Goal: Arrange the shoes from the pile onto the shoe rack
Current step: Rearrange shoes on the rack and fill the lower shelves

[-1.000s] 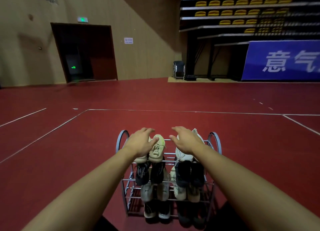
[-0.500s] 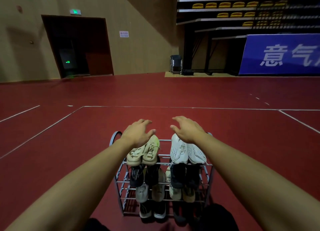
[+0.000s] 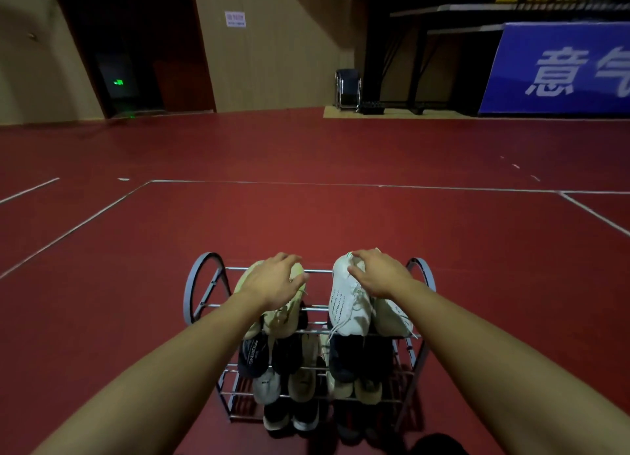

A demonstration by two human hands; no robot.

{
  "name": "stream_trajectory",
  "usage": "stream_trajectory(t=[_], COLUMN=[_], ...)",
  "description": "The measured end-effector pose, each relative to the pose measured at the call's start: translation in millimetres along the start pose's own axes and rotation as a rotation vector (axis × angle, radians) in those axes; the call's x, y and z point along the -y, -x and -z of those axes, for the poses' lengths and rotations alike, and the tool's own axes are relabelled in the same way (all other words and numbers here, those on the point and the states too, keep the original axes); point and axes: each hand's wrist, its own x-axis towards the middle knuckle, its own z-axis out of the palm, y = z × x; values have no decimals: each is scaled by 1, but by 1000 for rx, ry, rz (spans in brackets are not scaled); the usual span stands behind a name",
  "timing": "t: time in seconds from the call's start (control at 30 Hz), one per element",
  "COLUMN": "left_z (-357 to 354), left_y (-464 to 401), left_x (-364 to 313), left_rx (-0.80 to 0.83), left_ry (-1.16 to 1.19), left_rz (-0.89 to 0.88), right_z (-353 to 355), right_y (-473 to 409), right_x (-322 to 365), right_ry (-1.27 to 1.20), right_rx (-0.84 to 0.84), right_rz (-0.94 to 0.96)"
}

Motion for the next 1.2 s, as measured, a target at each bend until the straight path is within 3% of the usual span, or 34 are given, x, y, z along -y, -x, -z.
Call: stream_trajectory(t=[0.33, 0.7, 1.2], left_z=[-51, -79, -94], left_y=[-55, -71, -55], left_x=[20, 20, 28], left_rx=[81, 130, 231], left_ry=[33, 46, 73], left_rz=[44, 60, 119], right_z=[-60, -74, -74], right_y=[-78, -100, -98], right_x=[-52, -68, -65], right_ry=[50, 88, 155], right_rx=[294, 394, 259], right_rz=[-150, -118, -106])
